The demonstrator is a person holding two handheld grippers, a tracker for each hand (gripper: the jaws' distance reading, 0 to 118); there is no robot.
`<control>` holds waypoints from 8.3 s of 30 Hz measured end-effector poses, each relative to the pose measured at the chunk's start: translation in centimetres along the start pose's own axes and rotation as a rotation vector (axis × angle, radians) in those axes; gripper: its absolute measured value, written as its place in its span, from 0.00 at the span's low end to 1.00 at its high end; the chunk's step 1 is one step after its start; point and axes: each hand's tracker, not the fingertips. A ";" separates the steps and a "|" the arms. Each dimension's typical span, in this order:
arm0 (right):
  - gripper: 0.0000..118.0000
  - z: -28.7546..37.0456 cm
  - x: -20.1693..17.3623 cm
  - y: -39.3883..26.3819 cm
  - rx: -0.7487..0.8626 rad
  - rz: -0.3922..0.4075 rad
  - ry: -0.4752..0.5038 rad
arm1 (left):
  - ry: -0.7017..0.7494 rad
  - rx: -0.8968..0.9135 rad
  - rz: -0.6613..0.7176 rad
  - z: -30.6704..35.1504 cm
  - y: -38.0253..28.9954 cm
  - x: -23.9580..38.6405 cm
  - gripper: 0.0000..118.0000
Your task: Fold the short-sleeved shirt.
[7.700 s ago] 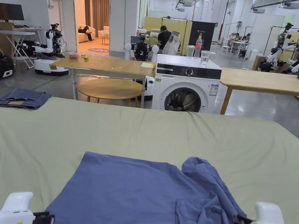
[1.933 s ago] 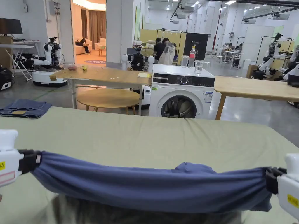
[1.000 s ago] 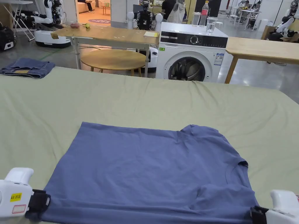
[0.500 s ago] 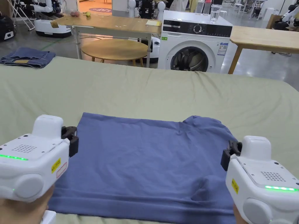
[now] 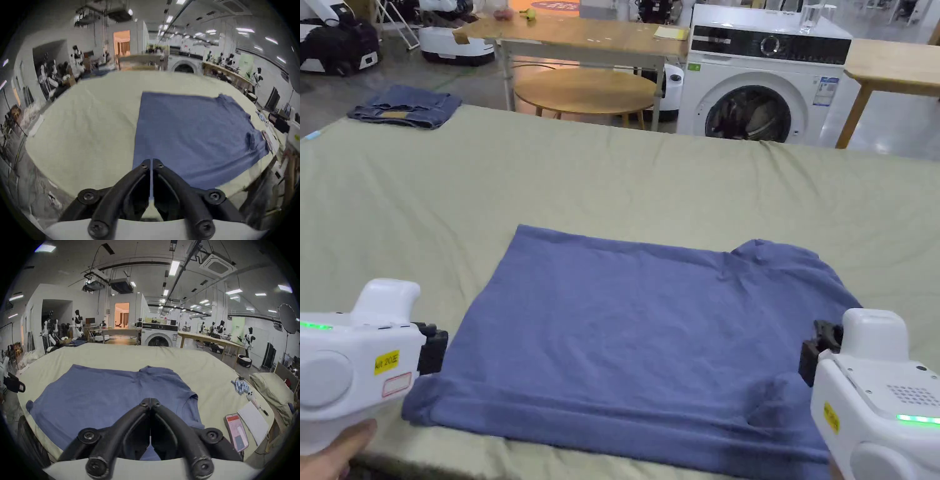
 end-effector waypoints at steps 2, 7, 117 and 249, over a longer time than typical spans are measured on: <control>0.00 -0.1 0.1 -0.4 -0.011 0.002 0.001 | -0.035 -0.084 0.048 -0.3 -0.7 -2.0 0.11; 0.00 -0.3 0.3 -1.2 -0.034 -0.008 0.006 | 0.053 -0.201 0.119 -2.3 -1.8 -3.8 0.44; 0.00 -7.4 3.5 1.1 -0.070 -0.060 -0.039 | -0.015 -0.328 0.107 -16.7 8.8 -2.3 0.45; 0.36 -28.1 11.9 3.7 -0.705 -0.082 -0.006 | -0.106 -0.012 -0.008 -14.6 14.8 -1.6 0.00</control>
